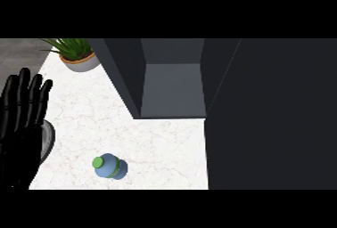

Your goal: Pick up the bottled water, place it into the cabinet and close the cabinet

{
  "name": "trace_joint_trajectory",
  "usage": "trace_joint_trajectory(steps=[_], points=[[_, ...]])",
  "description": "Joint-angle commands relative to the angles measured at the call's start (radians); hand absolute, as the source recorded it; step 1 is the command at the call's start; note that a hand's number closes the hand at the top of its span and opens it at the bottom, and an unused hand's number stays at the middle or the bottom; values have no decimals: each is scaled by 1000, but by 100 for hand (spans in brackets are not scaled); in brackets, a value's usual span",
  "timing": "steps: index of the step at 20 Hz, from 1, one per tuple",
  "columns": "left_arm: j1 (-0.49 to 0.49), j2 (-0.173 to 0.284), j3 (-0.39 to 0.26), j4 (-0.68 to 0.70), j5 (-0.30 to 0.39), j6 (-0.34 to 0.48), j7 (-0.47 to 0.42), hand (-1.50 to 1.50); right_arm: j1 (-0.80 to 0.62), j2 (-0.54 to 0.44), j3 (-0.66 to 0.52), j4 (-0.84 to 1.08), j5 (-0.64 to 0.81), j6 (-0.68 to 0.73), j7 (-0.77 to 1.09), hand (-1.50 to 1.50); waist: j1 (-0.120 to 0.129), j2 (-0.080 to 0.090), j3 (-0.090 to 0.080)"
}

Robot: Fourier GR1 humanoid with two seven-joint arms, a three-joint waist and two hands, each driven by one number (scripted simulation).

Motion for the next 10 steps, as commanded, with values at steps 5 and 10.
trace_joint_trajectory(steps=[5, 10], points=[[182, 53, -66, -287, 81, -124, 91, -150, 223, 17, 85, -182, 87, 12, -19, -150, 12, 30, 4], [323, -76, -198, -329, 260, -69, 237, -150, 257, 2, 211, -213, -27, 113, 96, -150, 19, 27, 5]])
